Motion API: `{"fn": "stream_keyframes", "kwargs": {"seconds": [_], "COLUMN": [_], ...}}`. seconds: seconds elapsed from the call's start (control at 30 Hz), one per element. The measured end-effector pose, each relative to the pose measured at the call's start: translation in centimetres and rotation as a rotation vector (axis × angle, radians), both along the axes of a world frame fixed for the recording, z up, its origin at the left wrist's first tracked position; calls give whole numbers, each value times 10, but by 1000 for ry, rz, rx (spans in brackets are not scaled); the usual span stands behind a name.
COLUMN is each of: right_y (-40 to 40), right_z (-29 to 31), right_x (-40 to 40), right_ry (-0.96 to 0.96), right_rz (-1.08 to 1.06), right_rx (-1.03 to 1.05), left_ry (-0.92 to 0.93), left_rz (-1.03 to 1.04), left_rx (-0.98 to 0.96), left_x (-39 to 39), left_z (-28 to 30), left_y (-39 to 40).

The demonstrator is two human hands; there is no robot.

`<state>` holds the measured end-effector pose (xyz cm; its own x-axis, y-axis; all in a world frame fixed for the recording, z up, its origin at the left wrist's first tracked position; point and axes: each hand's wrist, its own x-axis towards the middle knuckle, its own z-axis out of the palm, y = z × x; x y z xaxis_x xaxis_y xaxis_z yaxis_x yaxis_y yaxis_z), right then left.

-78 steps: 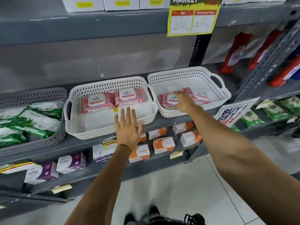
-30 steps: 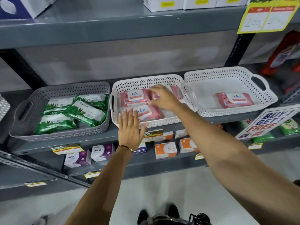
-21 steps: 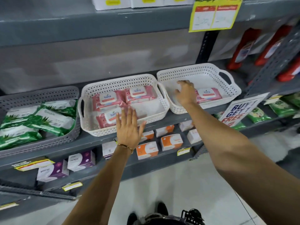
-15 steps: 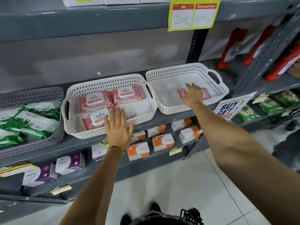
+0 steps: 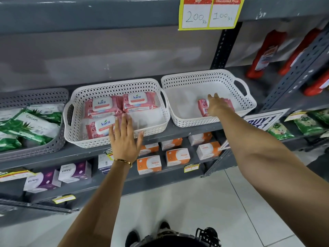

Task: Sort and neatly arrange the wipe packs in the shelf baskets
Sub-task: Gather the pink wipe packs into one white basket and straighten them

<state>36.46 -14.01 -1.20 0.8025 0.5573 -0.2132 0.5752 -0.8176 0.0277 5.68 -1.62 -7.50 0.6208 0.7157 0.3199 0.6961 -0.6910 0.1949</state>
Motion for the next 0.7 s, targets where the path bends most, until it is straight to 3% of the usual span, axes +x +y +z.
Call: {"fn": "stream_keyframes", "kwargs": {"seconds": [0.23,0.37,0.6,0.7], "right_y": [4,4,13,31], "right_z": [2,6,20,36], "right_x": [2,3,-13,-35], "right_ry": [-106,-142,-167,-43], "right_rz": [43,63,21,143], "right_rx": [-179,-163,210,464], "left_ry": [28,26,43,46], "left_rz": [-1,-4,-34,-47], "left_rx": [5,-9,-8,-3], "left_x": [-1,-1,-3,-6], "left_z": [0,1,4,7], "left_y": [0,0,-1,-1]}}
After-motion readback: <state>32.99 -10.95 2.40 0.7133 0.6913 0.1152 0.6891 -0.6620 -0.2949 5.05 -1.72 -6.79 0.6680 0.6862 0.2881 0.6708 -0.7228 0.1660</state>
